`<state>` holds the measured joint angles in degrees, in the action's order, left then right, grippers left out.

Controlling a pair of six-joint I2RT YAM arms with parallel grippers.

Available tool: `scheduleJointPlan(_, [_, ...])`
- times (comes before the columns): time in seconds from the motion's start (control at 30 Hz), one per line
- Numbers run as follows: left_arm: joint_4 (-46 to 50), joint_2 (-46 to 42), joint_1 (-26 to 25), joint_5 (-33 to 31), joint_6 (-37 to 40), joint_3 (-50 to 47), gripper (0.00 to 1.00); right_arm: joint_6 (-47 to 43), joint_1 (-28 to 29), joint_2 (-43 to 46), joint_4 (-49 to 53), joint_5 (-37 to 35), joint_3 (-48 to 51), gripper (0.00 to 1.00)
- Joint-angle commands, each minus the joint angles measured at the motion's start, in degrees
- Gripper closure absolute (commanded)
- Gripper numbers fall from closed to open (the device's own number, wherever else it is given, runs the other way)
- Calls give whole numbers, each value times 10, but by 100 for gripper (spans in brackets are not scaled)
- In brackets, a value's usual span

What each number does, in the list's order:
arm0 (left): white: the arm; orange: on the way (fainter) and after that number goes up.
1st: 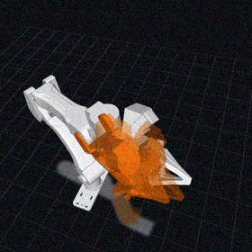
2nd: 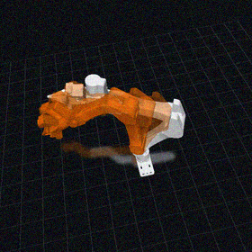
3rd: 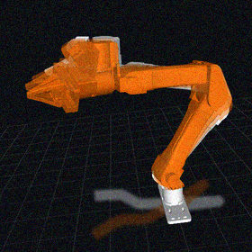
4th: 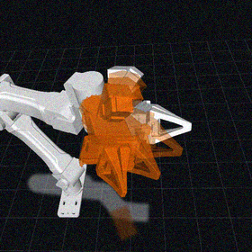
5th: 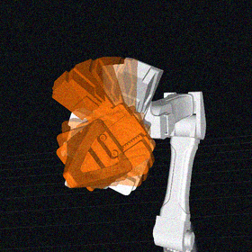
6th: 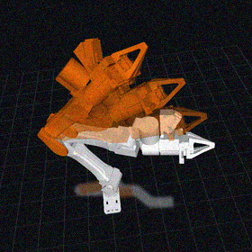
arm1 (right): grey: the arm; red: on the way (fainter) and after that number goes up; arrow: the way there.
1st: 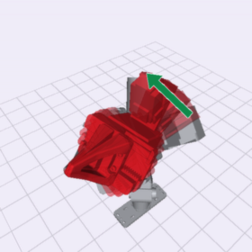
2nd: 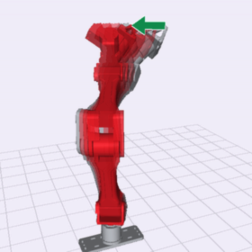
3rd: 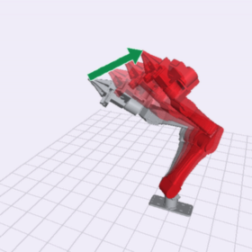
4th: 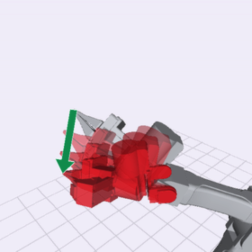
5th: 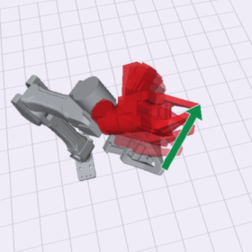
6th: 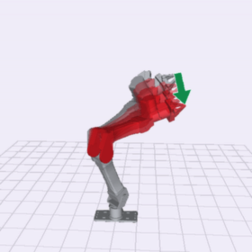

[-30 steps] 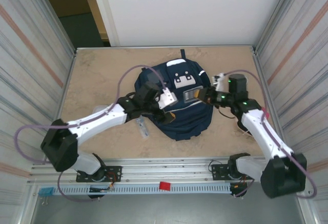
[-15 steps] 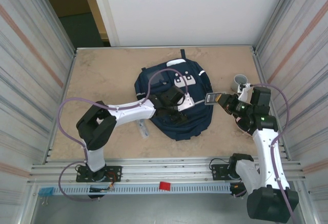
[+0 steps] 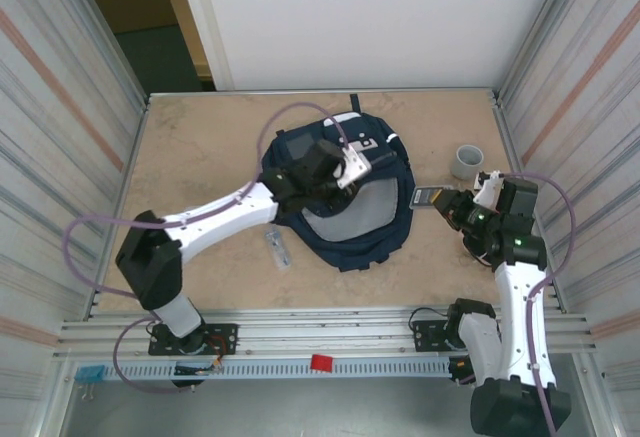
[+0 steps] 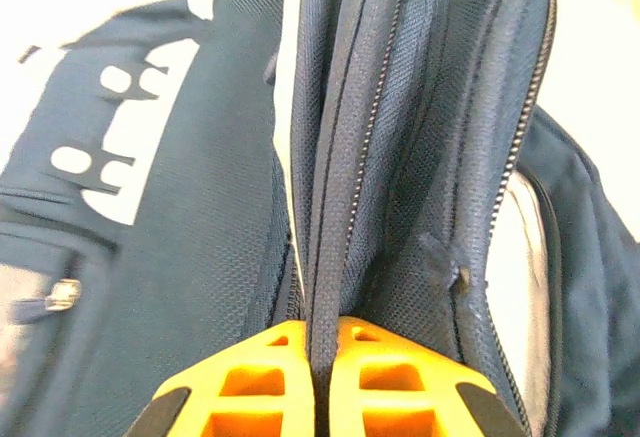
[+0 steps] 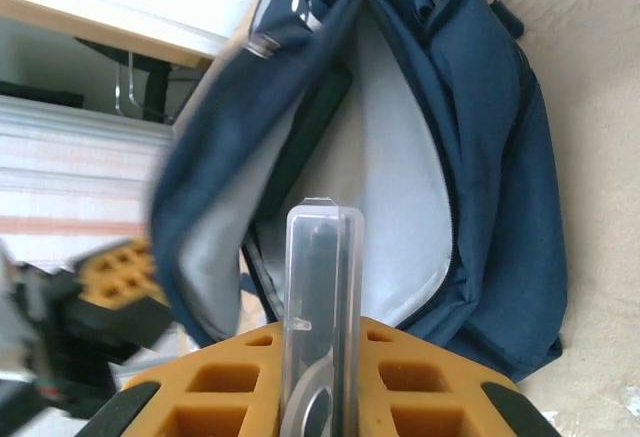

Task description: Pack the student bag

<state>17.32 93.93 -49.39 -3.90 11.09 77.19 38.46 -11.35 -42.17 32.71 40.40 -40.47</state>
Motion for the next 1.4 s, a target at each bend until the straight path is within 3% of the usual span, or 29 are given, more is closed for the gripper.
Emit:
scheduleJointPlan(0.0, [-21,-36,30,22,-45,44,100,29,26,15,-22,16,37,82])
scheduleJointPlan(0.1, [-17,-34,40,51,-60,66,100,89,99,19,-98,-9,75,81])
scheduleJointPlan(0.27, [-9,-32,44,75,-65,94,100,208,265,-33,-315,-142,135,80])
scheduleJointPlan(0.37, [-5,-31,46,81,-63,100,100,227,333,-129,-418,-176,124,80])
scheduleJointPlan(0.47, [-4,-33,52,93,-66,103,100,228,367,-250,-471,-154,78,81])
scheduleJointPlan(0.73, [-43,-51,60,118,-85,94,100,267,406,-485,-617,-110,-15,81])
scheduleJointPlan(0.93, [-47,-56,69,129,-90,91,100,303,411,-594,-653,-86,-74,78])
scheduleJointPlan(1.17, [-53,-73,80,128,-93,70,100,254,402,-616,-513,-123,-115,56])
scheduleJointPlan(1.37, [-53,-77,87,115,-90,52,100,206,369,-533,-414,-157,-86,47])
